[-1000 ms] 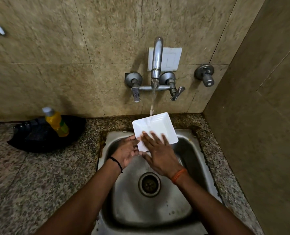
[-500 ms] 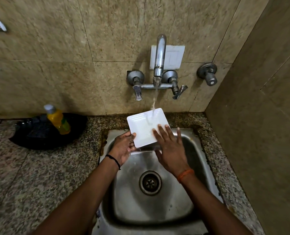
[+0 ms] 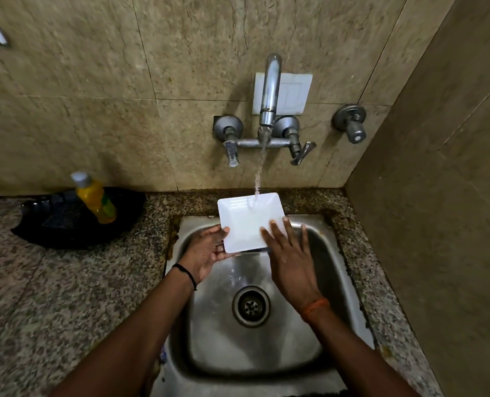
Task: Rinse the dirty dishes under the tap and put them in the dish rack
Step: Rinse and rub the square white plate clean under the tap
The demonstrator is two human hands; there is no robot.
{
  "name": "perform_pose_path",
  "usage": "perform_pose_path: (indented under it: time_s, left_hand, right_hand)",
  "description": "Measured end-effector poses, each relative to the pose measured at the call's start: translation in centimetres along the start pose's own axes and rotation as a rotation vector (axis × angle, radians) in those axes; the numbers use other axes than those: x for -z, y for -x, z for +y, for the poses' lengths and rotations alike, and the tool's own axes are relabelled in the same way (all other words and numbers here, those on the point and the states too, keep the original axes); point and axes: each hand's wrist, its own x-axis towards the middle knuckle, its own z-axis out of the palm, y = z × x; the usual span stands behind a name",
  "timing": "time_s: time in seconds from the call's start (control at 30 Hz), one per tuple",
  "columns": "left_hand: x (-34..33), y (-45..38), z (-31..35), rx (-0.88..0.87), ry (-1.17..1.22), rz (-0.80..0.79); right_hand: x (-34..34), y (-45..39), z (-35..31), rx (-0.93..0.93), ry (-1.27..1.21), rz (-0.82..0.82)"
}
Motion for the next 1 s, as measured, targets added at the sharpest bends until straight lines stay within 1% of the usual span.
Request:
perform_pose_path:
  time_s: [0.07,0.17,0.23,0.3,0.33,0.4,0.47,0.5,0.53,0.6,0.67,0.73,0.8,0.87,0.9,1.0]
  left_hand:
    - [-0.1,-0.1,0.5,0.021,-0.027,-0.012]
    - [-0.3,-0.4,1.6,0.025,-0.097,-0.023]
    - [-1.0,-0.5,2.1,-0.024,-0.217,-0.041]
    - [-2.2,-0.8,2.3,-0.152,-0.354,-0.042]
    - [-2.8,-1.0,2.3,-0.264,-0.475,-0.037]
    - [-3.7,-1.5,1.7,-0.481,-0.889,-0.057]
    - [-4.3,-1.8,0.6,-0.613,-1.311,-0.061]
    - [-4.4,-2.0,0.1,-0.666,-1.463,-0.051]
    - [-4.5,-2.3,-0.4,-0.714,-1.568,-0.041]
    - [-4.6,-2.9,-0.9,-0.768,-1.651,-0.024]
    - [-4.8,-3.3,-0.5,-0.777,-1.662,0.023]
    - [-5.0,-3.7,0.0,-0.747,-1.624,0.108]
    - [-5.1,-4.1,0.7,-0.601,-1.474,0.192]
    - [-5.0,-4.1,1.7,-0.401,-1.209,0.236]
    - [-4.8,-4.1,2.3,-0.322,-1.033,0.23]
    - [-3.7,-4.1,3.3,-0.109,-0.374,0.135]
  right_hand:
    - [-0.2,-0.2,0.8,0.021,-0.034,0.068]
    - [-0.2,-0.8,1.6,-0.026,-0.166,0.072]
    - [0.5,-1.3,1.5,-0.141,-0.343,0.0]
    - [0.7,-2.0,0.9,-0.313,-0.645,-0.096]
    - [0.7,-2.4,0.5,-0.419,-0.855,-0.114]
    - [0.7,-2.9,-0.4,-0.631,-1.283,-0.104]
    - [1.0,-3.0,-1.0,-0.739,-1.623,-0.134]
    - [1.3,-3.2,-1.1,-0.768,-1.759,-0.152]
    - [1.7,-3.3,-1.1,-0.799,-1.872,-0.157]
    - [2.0,-3.5,-1.0,-0.852,-2.01,-0.147]
    - [2.1,-3.6,-0.8,-0.883,-2.054,-0.149]
    - [2.1,-3.7,-0.9,-0.902,-2.102,-0.158]
    - [2.1,-3.8,-0.9,-0.925,-2.146,-0.156]
    - [2.1,-3.8,-0.7,-0.936,-2.156,-0.156]
    - [1.9,-3.9,-0.5,-0.945,-2.153,-0.16]
    - [1.5,-3.9,0.0,-0.985,-2.094,-0.154]
